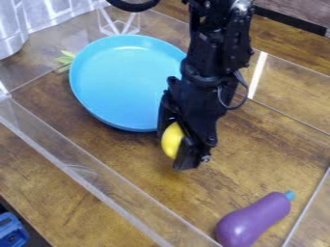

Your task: Put the lemon on the blue tray

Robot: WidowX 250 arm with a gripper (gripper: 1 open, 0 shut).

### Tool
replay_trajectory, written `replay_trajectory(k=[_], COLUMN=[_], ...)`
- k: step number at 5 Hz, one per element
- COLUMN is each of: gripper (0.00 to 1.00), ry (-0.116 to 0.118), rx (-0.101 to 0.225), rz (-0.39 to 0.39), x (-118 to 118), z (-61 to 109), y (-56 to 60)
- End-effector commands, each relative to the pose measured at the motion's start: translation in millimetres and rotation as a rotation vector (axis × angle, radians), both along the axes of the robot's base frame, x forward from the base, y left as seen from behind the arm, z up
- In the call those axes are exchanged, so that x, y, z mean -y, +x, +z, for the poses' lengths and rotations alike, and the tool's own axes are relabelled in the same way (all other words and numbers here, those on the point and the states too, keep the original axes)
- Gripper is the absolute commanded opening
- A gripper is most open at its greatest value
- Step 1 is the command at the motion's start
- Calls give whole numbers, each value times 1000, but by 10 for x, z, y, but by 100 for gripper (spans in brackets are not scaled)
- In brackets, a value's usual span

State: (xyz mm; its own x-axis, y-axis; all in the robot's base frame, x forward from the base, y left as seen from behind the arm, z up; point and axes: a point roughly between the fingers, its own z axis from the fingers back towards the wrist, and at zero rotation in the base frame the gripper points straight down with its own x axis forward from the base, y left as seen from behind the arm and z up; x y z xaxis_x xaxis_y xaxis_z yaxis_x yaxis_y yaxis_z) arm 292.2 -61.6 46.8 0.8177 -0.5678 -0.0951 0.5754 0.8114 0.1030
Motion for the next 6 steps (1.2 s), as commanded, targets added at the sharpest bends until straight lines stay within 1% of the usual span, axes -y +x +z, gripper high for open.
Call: replay_trajectory(k=[1, 3, 4, 6], gripper=[0, 0, 0, 0], ry=[-15, 1, 4, 7], rx=[86, 93, 95, 96], rz=[16, 15, 16, 21], x=[-59, -139, -155, -204], z=[256, 330, 317, 352], y=[152, 187, 204, 221])
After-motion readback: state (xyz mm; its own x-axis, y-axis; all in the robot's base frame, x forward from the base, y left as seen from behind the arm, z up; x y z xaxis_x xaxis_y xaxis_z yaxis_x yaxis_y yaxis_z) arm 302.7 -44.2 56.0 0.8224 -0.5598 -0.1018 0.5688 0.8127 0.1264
